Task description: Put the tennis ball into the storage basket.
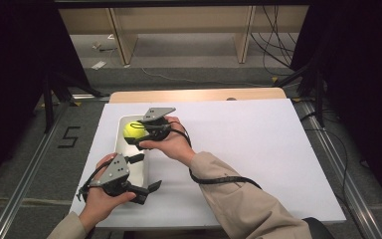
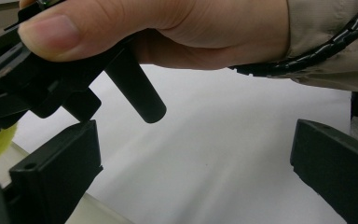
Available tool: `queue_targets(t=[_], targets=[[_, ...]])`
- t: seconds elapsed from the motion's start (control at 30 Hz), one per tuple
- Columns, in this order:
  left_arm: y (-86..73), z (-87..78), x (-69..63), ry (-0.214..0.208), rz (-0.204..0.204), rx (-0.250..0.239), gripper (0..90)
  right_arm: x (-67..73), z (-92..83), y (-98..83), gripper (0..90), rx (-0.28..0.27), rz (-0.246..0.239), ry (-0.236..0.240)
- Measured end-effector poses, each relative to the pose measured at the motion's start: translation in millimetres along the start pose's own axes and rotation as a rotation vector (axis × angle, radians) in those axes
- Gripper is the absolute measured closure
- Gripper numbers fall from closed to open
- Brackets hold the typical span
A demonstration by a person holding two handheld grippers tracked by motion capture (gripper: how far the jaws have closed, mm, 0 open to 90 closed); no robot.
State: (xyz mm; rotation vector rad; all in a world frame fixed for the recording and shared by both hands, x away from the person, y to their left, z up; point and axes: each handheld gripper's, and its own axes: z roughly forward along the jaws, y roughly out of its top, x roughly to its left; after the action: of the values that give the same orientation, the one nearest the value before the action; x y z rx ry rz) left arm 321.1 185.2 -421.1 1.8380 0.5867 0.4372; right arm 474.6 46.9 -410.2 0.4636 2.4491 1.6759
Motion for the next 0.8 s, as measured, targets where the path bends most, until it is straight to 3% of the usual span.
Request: queue_targets(t=[0.8], targets=[[0.1, 0.1, -0.3, -0.003, 0.0, -0.001, 1.4, 1.2, 9.9, -1.3, 27.1, 0.011, 0.001, 0.01]])
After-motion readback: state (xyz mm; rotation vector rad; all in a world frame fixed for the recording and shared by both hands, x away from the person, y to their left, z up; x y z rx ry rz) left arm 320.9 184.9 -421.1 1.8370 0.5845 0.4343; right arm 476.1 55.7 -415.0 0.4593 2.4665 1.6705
